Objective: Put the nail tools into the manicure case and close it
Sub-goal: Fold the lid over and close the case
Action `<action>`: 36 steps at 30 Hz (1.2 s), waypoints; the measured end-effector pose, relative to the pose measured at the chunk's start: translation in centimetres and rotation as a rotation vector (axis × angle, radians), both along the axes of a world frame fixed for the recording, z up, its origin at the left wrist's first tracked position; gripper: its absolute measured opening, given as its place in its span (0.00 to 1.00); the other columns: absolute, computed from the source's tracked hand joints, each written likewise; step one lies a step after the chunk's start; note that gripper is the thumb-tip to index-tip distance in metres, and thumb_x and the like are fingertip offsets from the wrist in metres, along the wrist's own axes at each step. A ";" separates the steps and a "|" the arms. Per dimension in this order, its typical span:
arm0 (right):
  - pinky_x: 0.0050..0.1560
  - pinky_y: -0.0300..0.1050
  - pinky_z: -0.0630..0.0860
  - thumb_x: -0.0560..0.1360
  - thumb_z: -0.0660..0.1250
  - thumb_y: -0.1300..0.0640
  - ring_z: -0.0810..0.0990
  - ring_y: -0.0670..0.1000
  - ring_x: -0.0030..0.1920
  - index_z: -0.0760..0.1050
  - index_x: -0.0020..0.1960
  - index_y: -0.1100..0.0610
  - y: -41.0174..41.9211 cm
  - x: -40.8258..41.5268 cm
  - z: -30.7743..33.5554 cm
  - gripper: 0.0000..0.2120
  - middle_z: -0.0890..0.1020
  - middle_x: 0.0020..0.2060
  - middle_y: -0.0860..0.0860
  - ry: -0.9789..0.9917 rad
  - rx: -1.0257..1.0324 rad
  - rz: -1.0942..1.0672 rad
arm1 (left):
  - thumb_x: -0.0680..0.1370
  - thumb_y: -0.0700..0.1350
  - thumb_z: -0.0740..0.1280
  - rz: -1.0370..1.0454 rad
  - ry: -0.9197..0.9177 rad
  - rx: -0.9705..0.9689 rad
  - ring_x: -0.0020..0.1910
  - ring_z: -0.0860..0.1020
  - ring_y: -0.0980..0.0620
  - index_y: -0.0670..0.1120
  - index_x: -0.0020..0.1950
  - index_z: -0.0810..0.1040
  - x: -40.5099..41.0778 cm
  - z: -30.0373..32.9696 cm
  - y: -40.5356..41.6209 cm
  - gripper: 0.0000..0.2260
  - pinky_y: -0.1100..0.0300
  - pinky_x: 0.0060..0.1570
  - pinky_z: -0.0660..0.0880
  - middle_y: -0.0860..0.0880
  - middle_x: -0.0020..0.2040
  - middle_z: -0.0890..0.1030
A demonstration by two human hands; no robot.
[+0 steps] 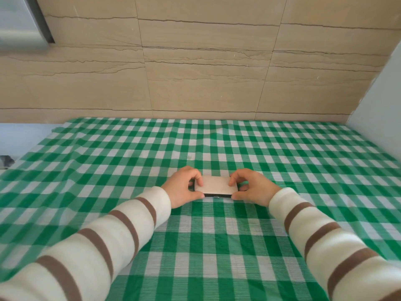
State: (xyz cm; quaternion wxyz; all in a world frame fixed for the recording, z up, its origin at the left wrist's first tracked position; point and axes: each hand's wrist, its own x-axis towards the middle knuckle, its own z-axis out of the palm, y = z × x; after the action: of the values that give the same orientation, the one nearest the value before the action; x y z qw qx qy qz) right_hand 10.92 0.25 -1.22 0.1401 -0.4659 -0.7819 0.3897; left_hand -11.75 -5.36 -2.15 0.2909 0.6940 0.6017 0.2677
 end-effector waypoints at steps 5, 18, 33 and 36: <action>0.53 0.47 0.76 0.66 0.74 0.52 0.78 0.51 0.45 0.73 0.41 0.43 -0.2 -0.3 -0.1 0.10 0.74 0.54 0.48 -0.007 0.055 0.000 | 0.68 0.45 0.73 -0.002 0.002 0.015 0.56 0.75 0.49 0.50 0.41 0.73 0.1 0.0 -0.2 0.09 0.58 0.60 0.72 0.49 0.59 0.73; 0.55 0.51 0.76 0.66 0.74 0.52 0.77 0.53 0.44 0.74 0.43 0.47 -0.4 -0.5 0.3 0.09 0.74 0.51 0.50 -0.065 0.072 0.000 | 0.68 0.46 0.73 -0.005 0.064 0.025 0.57 0.74 0.49 0.51 0.41 0.74 0.1 0.0 -0.1 0.08 0.53 0.62 0.70 0.52 0.57 0.73; 0.61 0.53 0.73 0.66 0.74 0.55 0.75 0.54 0.52 0.74 0.42 0.48 -0.5 -0.6 0.2 0.09 0.74 0.53 0.51 -0.064 0.092 0.005 | 0.68 0.48 0.73 -0.041 0.188 0.013 0.56 0.71 0.52 0.52 0.40 0.73 0.1 0.4 0.4 0.09 0.54 0.63 0.67 0.53 0.56 0.72; 0.62 0.52 0.73 0.66 0.74 0.55 0.75 0.53 0.53 0.74 0.42 0.48 -0.6 -0.6 0.2 0.09 0.74 0.52 0.50 -0.060 0.095 0.003 | 0.67 0.48 0.73 -0.043 0.190 0.014 0.55 0.71 0.52 0.52 0.40 0.73 0.2 0.5 0.3 0.09 0.54 0.62 0.67 0.53 0.56 0.72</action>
State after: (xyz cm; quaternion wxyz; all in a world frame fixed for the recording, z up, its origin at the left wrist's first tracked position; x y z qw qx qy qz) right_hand 10.28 -0.31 -1.01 0.1378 -0.4692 -0.8040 0.3383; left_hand -11.60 -5.05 -1.69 0.2332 0.7312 0.6096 0.1985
